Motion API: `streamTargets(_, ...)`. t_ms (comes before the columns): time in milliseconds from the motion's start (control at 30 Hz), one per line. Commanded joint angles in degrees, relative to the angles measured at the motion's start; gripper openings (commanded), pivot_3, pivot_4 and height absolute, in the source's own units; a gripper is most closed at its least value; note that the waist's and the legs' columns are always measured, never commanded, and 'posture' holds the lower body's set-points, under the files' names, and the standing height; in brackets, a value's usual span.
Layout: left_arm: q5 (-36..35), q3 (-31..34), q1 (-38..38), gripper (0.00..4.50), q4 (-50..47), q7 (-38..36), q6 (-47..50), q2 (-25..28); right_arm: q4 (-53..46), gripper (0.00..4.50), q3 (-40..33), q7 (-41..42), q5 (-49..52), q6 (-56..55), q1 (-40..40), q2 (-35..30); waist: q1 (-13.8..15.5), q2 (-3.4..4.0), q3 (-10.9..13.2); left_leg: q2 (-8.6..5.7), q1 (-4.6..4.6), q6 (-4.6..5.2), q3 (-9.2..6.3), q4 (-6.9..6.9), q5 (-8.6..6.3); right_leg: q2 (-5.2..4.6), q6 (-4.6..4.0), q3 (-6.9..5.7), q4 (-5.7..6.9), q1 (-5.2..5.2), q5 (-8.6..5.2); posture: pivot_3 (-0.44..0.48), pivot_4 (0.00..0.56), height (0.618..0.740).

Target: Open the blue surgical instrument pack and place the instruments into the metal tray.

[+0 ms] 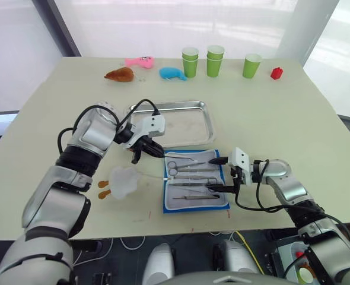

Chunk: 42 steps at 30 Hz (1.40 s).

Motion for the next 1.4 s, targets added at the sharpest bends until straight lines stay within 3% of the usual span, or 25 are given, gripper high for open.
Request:
streamTargets(33, -0.49, 0.88, -0.60, 0.06, -2.00, -2.28, 0.21, 1.94, 10.31, 4.50, 6.86, -1.97, -8.98, 4.17, 4.59, -1.12, 0.00, 0.00, 0.00, 0.00, 0.00, 0.00, 0.00, 0.00, 0.00, 0.00, 0.00, 0.00, 0.00, 0.00, 0.00, 0.000, 0.150, 0.740)
streamTargets(467, -2.87, 1.74, 0.64, 0.06, -6.75, -3.07, 2.30, 6.62, 10.23, 4.50, 6.97, -2.20, -8.97, 4.14, 4.67, -0.83, -0.03, 0.00, 0.00, 0.02, 0.01, 0.00, 0.00, 0.00, 0.00, 0.03, -0.01, 0.04, 0.00, -0.01, 0.00, 0.000, 0.150, 0.740)
streamTargets(833, -10.98, 8.17, 0.81, 0.06, -8.24, -0.93, 8.34, 8.19, 10.19, 4.50, 7.14, -2.21, -9.06, 4.02, 4.75, -0.86, -0.02, 0.00, 0.01, 0.03, 0.02, 0.00, -0.01, 0.00, 0.00, 0.04, -0.01, 0.04, 0.00, -0.01, 0.00, 0.000, 0.150, 0.740)
streamTargets(1033, -16.88, 17.29, 2.59, 0.06, -10.55, 11.53, 14.44, 1.56, 10.24, 4.50, 7.10, -2.18, -9.06, 3.82, 4.76, -1.05, 0.00, -0.02, 0.01, 0.03, 0.04, 0.00, -0.01, 0.00, 0.00, 0.06, 0.00, 0.06, 0.01, 0.00, 0.01, 0.000, 0.150, 0.740)
streamTargets(1400, -13.36, 26.80, 5.07, 0.06, -12.23, 46.57, 21.70, -10.32, 10.18, 4.50, 7.02, -2.01, -8.93, 3.29, 4.91, -1.52, 0.02, 0.01, 0.07, 0.03, 0.15, -0.02, -0.05, 0.01, 0.01, 0.15, 0.24, 0.05, 0.01, 0.24, 0.15, 0.000, 0.150, 0.740)
